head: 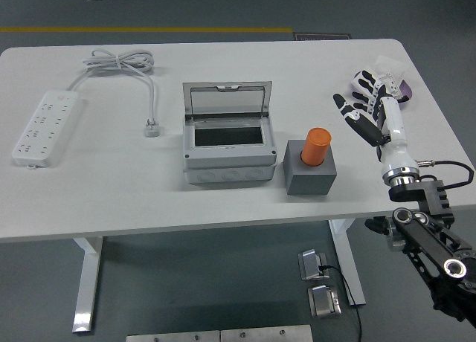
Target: Fetch the battery,place it into the box,close the lid of the box
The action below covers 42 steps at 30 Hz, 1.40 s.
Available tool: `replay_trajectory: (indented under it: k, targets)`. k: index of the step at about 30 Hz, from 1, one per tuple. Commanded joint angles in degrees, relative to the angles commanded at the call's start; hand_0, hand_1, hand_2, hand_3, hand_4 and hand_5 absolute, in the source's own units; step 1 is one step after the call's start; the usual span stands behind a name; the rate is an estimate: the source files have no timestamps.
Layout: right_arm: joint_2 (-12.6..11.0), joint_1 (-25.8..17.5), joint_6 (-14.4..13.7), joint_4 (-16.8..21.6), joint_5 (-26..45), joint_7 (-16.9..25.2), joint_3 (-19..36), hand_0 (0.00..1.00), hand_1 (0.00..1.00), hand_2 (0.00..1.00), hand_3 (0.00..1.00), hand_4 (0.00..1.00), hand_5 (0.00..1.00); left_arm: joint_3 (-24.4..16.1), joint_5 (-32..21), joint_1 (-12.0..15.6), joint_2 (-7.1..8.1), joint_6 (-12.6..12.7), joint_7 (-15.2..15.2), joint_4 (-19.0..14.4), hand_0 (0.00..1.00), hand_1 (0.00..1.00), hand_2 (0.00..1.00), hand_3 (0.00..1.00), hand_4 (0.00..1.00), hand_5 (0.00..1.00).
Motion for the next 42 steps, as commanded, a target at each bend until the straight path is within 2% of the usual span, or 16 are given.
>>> replay_trajectory:
  k: [2, 9, 14, 28, 42]
  targets:
    - [0.2, 0.3, 0.2, -0.8, 1.2, 1.1, -0.5, 0.703, 0.694, 0.747, 0.788, 0.916, 0.518, -0.1, 0.2, 0.0, 0.0, 0.0, 0.0, 0.0, 0.609, 0.687, 0.624, 0.641, 0.708, 0.194]
    - [1.6, 2.5, 1.3, -8.5, 11.3, 9.9, -4.4, 0.695, 0.684, 0.732, 0.779, 0.914, 0.521, -0.1, 0.3, -0.2, -0.03, 0.0, 0.0, 0.0, 0.608, 0.687, 0.624, 0.641, 0.708, 0.195]
    - [2.2, 3.6, 1.6, -11.7, 16.5, 12.9, -6.6, 0.692, 0.673, 0.714, 0.761, 0.927, 0.529, 0.9, -0.5, -0.4, -0.07, 0.0, -0.2, 0.0, 0.608, 0.687, 0.624, 0.641, 0.708, 0.196]
    - [3.5, 6.4, 2.6, -15.5, 21.6, 14.3, -14.7, 0.694, 0.66, 0.693, 0.749, 0.932, 0.521, 2.6, -1.7, -1.0, -0.25, -0.2, -0.2, -0.1, 0.608, 0.687, 0.626, 0.642, 0.708, 0.196]
    - [3.2, 7.1, 1.6, -16.0, 21.1, 13.5, -17.1, 0.658, 0.656, 0.688, 0.743, 0.943, 0.51, 2.8, -1.4, -1.1, -0.39, -0.1, -0.1, -0.1, 0.606, 0.687, 0.625, 0.643, 0.706, 0.194]
